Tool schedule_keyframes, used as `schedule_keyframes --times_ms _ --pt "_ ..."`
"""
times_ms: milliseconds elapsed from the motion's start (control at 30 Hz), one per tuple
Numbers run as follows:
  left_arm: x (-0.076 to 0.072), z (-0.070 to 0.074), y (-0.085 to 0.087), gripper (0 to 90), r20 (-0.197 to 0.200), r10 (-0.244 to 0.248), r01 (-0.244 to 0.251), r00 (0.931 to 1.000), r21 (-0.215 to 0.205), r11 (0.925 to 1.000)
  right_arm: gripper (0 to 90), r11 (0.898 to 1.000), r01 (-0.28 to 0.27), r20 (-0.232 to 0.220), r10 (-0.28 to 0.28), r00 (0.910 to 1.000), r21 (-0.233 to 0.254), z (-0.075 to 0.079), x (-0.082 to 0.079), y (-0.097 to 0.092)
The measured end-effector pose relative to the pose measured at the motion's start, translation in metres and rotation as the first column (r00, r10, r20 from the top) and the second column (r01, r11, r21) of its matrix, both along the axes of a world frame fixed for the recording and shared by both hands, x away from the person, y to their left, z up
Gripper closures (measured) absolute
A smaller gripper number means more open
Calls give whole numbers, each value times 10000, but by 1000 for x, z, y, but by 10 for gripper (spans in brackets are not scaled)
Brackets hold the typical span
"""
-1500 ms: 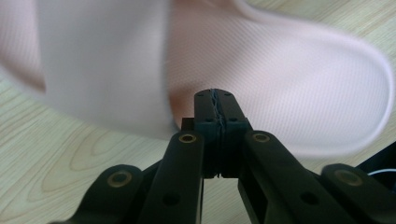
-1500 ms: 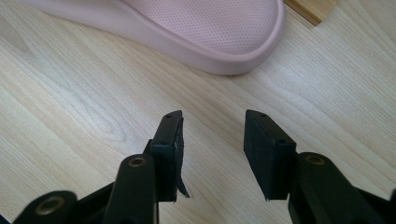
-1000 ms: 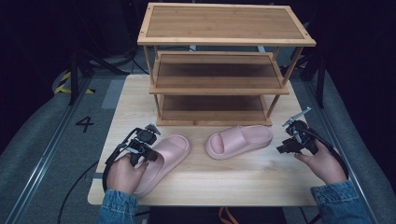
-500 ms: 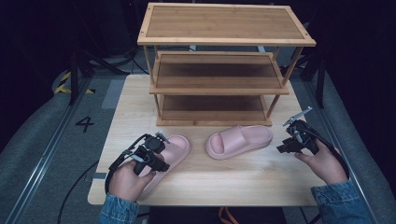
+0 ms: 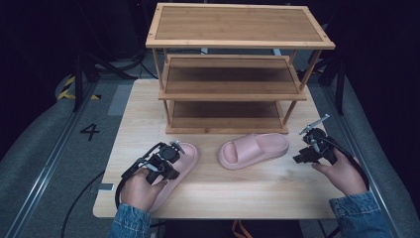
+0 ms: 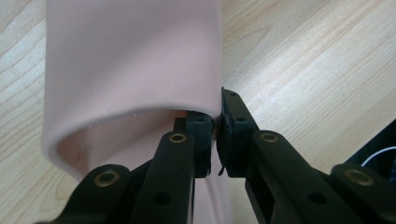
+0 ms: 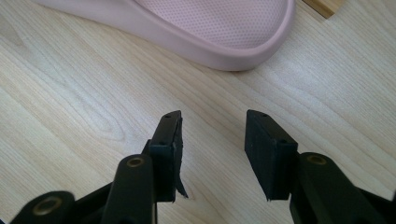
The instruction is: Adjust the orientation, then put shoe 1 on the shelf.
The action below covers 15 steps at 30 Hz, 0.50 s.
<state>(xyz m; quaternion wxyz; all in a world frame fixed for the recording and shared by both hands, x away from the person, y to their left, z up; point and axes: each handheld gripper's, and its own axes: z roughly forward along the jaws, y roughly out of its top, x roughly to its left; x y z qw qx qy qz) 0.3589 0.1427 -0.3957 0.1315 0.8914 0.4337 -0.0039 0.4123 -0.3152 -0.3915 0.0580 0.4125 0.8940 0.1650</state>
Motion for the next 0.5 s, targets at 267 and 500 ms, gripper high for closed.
schedule_keyframes --times_ms 267,500 --pt "9 12 6 836 -781 -259 219 9966 -512 9984 568 9997 228 205 -230 9995 117 7 -2 -6" --pt "13 32 12 834 -655 -721 662 9952 -884 9939 567 9997 198 251 -201 9995 125 9 -4 -7"
